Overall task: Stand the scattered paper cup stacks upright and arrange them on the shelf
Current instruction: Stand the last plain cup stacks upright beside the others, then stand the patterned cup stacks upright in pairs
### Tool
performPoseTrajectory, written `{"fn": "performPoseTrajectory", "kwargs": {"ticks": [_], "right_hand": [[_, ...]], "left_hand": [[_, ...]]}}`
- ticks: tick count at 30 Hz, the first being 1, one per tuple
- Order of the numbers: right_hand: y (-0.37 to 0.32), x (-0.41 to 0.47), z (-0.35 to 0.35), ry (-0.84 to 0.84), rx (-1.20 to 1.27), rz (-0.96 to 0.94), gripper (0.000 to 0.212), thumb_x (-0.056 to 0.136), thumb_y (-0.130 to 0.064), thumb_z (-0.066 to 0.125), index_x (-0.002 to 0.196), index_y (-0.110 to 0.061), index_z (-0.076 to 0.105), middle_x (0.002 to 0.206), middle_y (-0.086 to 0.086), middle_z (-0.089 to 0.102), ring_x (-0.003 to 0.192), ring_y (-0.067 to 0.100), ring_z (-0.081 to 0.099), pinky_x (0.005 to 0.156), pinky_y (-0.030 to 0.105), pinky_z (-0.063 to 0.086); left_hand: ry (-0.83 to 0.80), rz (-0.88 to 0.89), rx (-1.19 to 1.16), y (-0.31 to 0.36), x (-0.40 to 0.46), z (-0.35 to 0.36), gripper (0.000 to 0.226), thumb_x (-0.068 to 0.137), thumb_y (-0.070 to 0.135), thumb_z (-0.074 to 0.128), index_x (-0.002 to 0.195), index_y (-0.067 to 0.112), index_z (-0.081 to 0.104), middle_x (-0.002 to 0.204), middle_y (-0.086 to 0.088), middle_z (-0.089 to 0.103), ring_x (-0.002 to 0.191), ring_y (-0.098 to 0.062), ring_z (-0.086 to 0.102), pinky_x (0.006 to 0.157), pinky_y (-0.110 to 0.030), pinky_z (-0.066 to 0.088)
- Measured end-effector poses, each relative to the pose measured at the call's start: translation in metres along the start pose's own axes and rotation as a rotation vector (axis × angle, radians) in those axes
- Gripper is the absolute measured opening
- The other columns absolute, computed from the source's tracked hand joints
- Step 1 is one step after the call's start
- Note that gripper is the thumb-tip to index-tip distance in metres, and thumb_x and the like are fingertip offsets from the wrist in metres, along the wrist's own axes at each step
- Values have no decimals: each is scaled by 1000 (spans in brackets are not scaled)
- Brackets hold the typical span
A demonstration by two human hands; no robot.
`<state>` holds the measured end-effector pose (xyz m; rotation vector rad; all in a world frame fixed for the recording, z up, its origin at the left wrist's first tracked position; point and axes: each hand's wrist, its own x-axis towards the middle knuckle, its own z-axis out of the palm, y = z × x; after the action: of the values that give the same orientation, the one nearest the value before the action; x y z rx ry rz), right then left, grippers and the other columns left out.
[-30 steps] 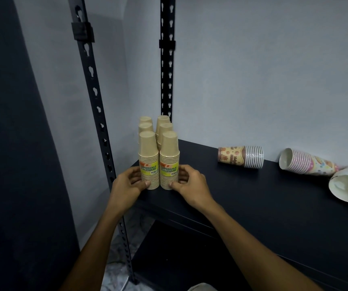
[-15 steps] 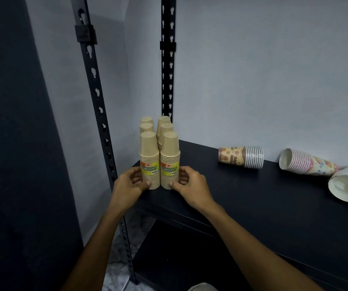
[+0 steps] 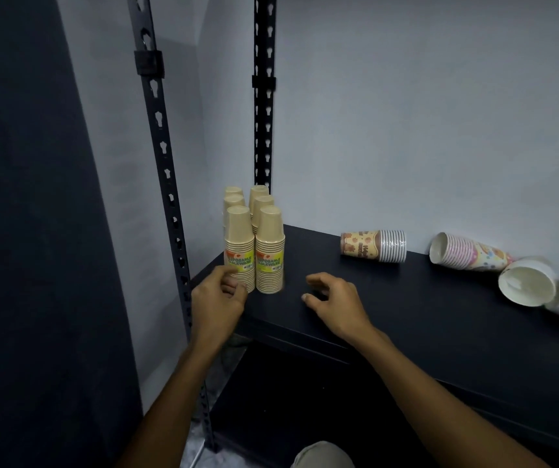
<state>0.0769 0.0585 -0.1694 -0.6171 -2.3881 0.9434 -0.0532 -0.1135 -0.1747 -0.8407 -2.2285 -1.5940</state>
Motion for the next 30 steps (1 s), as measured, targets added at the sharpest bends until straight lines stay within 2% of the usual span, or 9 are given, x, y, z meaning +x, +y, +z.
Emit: {"fn": "performPoseTrajectory", "kwargs": {"ticks": [6, 9, 12, 16, 20, 26, 30], "right_hand": [[25, -42, -52, 80, -169, 47, 35, 86, -23, 69, 119, -15, 65, 116, 1, 68, 107, 14, 62, 91, 24, 47], [36, -67, -73, 113, -249, 76, 28, 86, -23, 68, 113, -14, 69, 110, 1, 71, 102, 14, 63, 87, 23, 47], [43, -94, -91, 123, -315, 100, 24, 86, -24, 67, 106, -12, 71, 106, 3, 72, 101, 18, 64, 91, 31, 49], [50, -128, -118, 131, -361, 176, 18, 88, -29, 65, 94, -15, 73, 96, 1, 72, 93, 17, 65, 84, 35, 52], [57, -153, -142, 165, -405, 248, 18, 88, -31, 63, 93, -16, 73, 94, 0, 73, 91, 18, 66, 84, 40, 53], [63, -172, -157, 201, -457, 334, 23, 88, -38, 62, 89, -16, 70, 89, 2, 70, 83, 18, 64, 77, 42, 55], [63, -170, -163, 173, -502, 348, 24, 88, -39, 62, 88, -15, 68, 89, 2, 70, 82, 17, 63, 76, 40, 55]], "left_hand": [[-18, -37, 36, 15, -15, 11, 14, 81, 5, 60, 89, 8, 71, 77, -5, 69, 69, -17, 62, 67, -31, 53], [-115, 24, 48, 20, -28, 20, 11, 81, 5, 62, 86, 8, 72, 80, -5, 70, 71, -16, 63, 69, -29, 53], [-247, 144, 87, 30, -42, 32, 10, 82, 8, 62, 83, 11, 72, 83, 0, 71, 73, -11, 62, 67, -24, 49], [-414, 263, 134, 50, -53, 48, 15, 82, 15, 59, 84, 13, 74, 85, 2, 73, 78, -12, 65, 74, -32, 55], [-549, 321, 201, 71, -60, 60, 14, 84, 18, 62, 91, 15, 73, 93, 2, 72, 84, -13, 64, 72, -26, 51], [-655, 370, 259, 81, -61, 72, 18, 85, 23, 62, 100, 16, 70, 101, -1, 70, 93, -17, 63, 77, -31, 52], [-697, 387, 267, 83, -54, 80, 18, 85, 22, 62, 100, 15, 69, 104, -2, 70, 94, -17, 62, 77, -29, 49]]}}
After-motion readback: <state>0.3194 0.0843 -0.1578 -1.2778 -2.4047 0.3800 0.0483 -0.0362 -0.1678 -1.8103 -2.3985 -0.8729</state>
